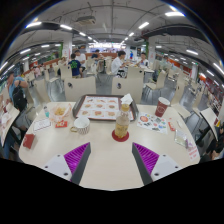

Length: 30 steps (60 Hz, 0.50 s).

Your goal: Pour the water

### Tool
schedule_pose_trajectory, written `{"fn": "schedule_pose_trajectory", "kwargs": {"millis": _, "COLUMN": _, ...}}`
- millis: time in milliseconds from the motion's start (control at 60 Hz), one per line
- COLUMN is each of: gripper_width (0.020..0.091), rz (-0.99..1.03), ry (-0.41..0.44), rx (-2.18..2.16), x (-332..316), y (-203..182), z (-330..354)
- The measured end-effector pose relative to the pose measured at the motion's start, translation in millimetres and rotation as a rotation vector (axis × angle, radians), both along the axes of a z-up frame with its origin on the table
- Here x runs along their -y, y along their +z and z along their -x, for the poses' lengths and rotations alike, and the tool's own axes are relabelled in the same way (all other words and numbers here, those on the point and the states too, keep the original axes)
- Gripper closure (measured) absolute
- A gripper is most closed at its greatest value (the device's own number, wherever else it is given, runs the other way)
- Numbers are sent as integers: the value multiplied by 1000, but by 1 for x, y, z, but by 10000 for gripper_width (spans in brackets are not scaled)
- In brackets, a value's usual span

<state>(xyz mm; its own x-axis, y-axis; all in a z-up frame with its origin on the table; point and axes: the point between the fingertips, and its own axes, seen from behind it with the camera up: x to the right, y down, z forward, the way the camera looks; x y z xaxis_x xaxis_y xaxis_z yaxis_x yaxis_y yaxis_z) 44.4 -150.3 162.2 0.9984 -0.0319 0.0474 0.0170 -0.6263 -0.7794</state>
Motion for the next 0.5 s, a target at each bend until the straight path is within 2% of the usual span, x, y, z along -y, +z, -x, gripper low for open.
{"fn": "schedule_pose_trajectory", "kwargs": {"millis": 300, "gripper_width": 257, "rz": -14, "ry": -63, "rx": -16, "x": 40, "y": 24, "z": -1}}
{"fn": "schedule_pose_trajectory", "kwargs": {"millis": 500, "gripper_width": 255, "rz": -17, "ry": -60, "rx": 5, "x": 41, "y": 27, "z": -9}}
